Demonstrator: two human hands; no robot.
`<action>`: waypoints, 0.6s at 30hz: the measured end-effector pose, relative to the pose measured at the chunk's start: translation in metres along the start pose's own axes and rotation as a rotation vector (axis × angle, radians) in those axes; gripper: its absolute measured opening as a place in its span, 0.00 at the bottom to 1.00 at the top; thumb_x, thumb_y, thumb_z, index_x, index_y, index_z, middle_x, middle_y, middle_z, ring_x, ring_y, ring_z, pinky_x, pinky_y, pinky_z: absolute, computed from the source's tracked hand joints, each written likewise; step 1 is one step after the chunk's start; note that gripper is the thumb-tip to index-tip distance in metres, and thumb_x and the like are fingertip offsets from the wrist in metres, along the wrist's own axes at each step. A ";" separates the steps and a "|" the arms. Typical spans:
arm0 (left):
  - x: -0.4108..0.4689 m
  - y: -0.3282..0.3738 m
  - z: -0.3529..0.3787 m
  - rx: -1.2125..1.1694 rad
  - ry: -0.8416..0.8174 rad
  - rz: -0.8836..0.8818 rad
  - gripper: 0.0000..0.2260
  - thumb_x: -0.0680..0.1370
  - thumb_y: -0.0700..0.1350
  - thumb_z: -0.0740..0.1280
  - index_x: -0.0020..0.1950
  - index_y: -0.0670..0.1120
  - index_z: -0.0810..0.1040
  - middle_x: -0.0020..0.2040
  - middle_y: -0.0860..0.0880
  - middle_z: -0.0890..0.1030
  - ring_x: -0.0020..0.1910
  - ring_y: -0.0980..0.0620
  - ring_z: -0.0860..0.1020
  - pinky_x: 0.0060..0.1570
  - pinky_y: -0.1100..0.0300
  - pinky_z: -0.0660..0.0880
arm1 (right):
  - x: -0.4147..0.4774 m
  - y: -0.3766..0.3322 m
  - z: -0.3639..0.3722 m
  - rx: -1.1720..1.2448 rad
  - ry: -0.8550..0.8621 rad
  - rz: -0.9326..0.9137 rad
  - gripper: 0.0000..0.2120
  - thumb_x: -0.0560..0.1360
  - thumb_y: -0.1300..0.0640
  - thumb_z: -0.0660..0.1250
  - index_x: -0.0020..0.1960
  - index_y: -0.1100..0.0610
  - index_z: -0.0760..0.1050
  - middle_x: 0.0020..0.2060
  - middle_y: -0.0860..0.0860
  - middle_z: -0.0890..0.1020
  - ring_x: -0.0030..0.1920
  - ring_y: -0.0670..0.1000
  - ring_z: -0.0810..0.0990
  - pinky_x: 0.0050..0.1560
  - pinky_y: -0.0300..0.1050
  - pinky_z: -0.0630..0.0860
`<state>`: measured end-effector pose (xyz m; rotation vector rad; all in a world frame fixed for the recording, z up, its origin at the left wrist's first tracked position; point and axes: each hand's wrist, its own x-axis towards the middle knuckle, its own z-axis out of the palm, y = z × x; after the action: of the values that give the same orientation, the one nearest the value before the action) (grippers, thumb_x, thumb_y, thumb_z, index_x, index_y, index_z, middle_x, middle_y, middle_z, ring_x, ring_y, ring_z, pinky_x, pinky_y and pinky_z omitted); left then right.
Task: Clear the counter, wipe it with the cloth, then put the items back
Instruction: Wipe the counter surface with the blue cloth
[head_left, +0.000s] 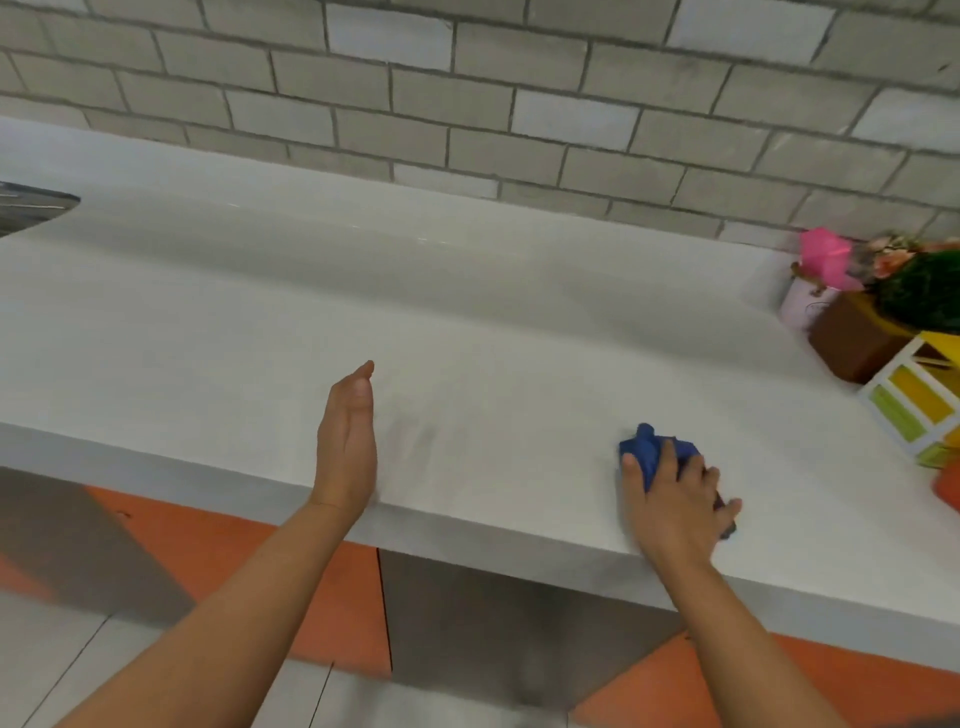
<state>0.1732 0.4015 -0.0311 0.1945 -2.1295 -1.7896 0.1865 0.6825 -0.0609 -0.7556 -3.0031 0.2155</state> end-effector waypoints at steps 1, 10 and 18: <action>-0.004 0.002 0.003 -0.003 -0.015 0.010 0.20 0.83 0.51 0.46 0.72 0.49 0.65 0.70 0.52 0.68 0.66 0.62 0.64 0.64 0.66 0.58 | -0.007 -0.025 0.003 0.006 -0.023 -0.051 0.29 0.79 0.40 0.43 0.77 0.51 0.51 0.74 0.58 0.56 0.74 0.60 0.53 0.71 0.64 0.49; -0.020 0.010 0.028 0.004 -0.095 0.049 0.19 0.83 0.50 0.45 0.72 0.50 0.64 0.71 0.52 0.66 0.68 0.60 0.64 0.65 0.66 0.57 | -0.067 -0.091 0.007 0.154 -0.164 -0.645 0.37 0.72 0.40 0.30 0.76 0.50 0.54 0.76 0.53 0.53 0.76 0.54 0.48 0.74 0.54 0.40; -0.026 0.010 0.071 0.035 -0.210 0.078 0.21 0.81 0.54 0.47 0.71 0.51 0.65 0.69 0.56 0.68 0.67 0.61 0.65 0.63 0.68 0.58 | 0.024 0.124 -0.022 0.099 0.035 0.009 0.23 0.82 0.48 0.46 0.73 0.54 0.62 0.74 0.53 0.61 0.73 0.54 0.58 0.72 0.56 0.51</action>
<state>0.1734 0.4779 -0.0358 -0.0704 -2.2778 -1.7986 0.2245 0.8047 -0.0567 -0.7553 -2.9317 0.3454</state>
